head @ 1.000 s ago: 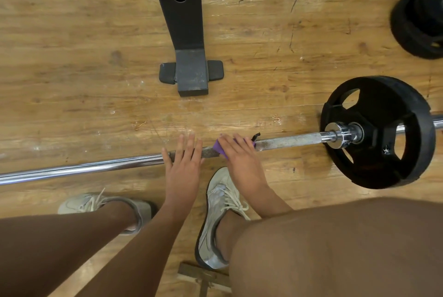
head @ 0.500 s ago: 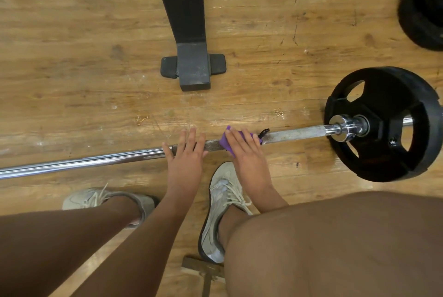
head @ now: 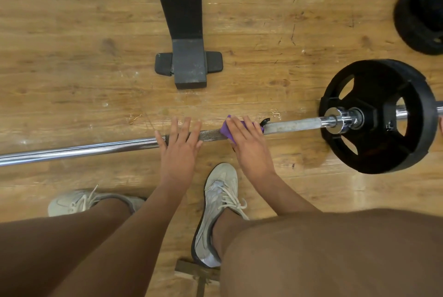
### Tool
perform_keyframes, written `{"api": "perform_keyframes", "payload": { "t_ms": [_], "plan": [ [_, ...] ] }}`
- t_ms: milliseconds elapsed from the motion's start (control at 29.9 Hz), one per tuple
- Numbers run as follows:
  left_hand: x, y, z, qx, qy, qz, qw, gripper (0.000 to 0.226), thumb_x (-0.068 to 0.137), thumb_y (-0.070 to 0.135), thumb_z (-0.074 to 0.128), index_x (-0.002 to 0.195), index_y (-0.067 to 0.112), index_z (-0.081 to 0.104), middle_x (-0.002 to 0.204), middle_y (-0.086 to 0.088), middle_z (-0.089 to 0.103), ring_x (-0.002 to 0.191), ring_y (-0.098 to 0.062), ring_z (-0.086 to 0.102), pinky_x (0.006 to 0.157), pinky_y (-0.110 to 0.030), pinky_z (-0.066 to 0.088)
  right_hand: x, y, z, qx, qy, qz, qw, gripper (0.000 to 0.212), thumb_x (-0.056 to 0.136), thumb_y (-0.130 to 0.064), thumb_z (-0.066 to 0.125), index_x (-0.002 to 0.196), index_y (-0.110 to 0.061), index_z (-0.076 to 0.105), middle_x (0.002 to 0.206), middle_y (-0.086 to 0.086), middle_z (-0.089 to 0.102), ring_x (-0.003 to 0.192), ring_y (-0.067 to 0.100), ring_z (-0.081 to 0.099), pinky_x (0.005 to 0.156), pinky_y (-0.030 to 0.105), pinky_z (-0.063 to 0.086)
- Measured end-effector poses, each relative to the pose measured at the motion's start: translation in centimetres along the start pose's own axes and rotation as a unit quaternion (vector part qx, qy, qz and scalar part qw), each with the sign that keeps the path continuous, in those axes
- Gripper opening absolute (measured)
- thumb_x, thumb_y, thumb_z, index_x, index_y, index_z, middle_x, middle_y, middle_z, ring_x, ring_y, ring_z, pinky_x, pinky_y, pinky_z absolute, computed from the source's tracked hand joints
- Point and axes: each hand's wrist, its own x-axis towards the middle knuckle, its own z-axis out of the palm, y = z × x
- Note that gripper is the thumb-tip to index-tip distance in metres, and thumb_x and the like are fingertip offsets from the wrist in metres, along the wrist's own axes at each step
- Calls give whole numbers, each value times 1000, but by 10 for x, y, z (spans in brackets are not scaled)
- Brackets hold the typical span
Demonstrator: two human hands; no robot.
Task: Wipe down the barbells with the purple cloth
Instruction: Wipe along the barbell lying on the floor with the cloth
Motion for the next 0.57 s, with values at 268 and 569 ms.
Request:
{"api": "perform_keyframes", "payload": {
  "t_ms": [268,569],
  "plan": [
    [21,-2,-7,17,2,1,1000,55,107,43,25,161,32,14,168,-1,16,156,-27,0,115,-54,-19,18,-25,9,35,41,68,996,57,102,-13,53,156,-16,34,162,0,34,153,30,19,126,44,5],
    [45,-4,-18,15,-3,1,1000,61,102,45,13,161,30,5,168,-3,15,156,-28,-1,115,-52,-18,48,-3,0,27,54,69,996,50,102,-13,54,151,-13,43,155,3,46,150,31,29,124,43,11]
  ]
}}
